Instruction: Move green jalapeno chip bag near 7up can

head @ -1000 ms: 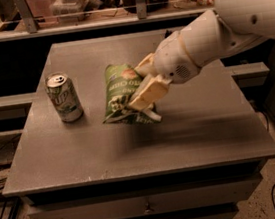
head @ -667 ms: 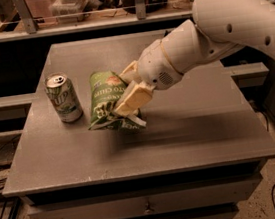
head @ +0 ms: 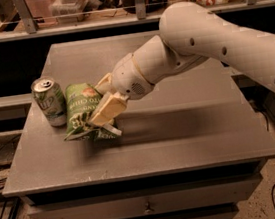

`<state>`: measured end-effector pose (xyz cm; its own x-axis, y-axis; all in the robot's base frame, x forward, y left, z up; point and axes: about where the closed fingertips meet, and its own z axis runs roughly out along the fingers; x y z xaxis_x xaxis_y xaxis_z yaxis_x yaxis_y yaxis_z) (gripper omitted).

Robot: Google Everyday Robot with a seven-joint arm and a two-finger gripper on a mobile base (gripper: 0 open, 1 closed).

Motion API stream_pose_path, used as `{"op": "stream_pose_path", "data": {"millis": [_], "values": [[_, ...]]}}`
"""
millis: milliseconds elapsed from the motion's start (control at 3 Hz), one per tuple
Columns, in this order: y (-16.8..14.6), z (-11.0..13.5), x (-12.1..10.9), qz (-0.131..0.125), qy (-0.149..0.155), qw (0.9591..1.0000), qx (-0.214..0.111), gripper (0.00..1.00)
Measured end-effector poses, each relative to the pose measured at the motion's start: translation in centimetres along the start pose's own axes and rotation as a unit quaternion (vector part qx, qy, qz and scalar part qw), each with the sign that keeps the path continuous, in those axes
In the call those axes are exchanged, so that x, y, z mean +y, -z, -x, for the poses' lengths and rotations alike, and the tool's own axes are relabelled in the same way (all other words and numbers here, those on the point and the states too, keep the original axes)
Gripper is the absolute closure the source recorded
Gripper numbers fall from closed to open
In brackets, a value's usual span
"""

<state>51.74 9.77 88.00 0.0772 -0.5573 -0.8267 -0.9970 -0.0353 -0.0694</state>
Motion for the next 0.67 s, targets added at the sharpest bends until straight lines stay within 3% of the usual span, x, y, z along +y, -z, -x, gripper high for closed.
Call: {"op": "stream_pose_path", "data": {"millis": [333, 667], "values": [[-2.1, 0.6, 0.3, 0.022, 0.003, 0.9997, -0.009, 0.33], [-3.5, 1.6, 0.8, 0.038, 0.011, 0.999, -0.019, 0.0]]}}
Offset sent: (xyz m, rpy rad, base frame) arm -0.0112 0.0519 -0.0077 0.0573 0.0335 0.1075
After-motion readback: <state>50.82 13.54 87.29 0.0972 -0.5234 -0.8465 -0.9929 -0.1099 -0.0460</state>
